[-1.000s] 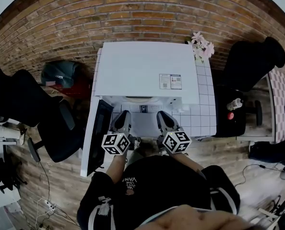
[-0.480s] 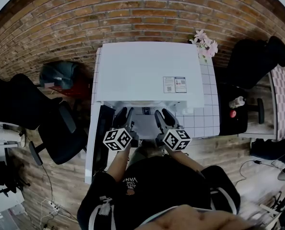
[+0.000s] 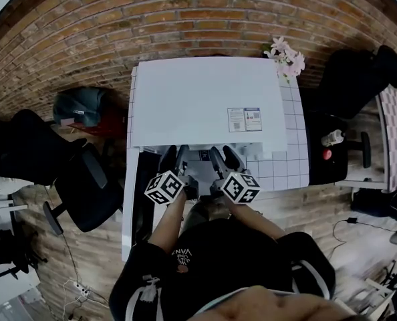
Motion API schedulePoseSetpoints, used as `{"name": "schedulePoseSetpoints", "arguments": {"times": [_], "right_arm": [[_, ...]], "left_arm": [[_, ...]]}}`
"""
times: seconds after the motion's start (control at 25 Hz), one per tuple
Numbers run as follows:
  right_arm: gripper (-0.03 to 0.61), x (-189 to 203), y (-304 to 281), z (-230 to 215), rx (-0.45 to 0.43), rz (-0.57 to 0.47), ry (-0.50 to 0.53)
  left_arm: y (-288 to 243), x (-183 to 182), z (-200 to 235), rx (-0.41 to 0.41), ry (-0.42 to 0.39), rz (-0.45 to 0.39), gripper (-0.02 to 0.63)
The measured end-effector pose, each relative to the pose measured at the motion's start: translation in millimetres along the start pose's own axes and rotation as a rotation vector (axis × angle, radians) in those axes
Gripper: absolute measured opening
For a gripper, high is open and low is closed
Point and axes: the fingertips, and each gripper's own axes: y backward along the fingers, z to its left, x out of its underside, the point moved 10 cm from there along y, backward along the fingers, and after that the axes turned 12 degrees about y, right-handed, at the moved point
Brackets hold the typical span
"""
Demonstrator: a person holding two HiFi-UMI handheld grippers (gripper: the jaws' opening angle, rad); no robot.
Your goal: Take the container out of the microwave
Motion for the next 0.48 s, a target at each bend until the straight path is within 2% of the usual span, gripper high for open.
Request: {"name": "schedulePoseSetpoints", "arguments": {"times": [0.24,0.48], "right_arm": [[0.216,2,-8,-2,0.063,-0.021,-0.048],[0.218,3,-17,-4,0.106,-0.066,-0.097]], "left_arm": [[-10,-4,6,-0.05,0.053,-0.063,0.244],[-21,-8,8,-0.061,0.076,-0.088,0.244]]}}
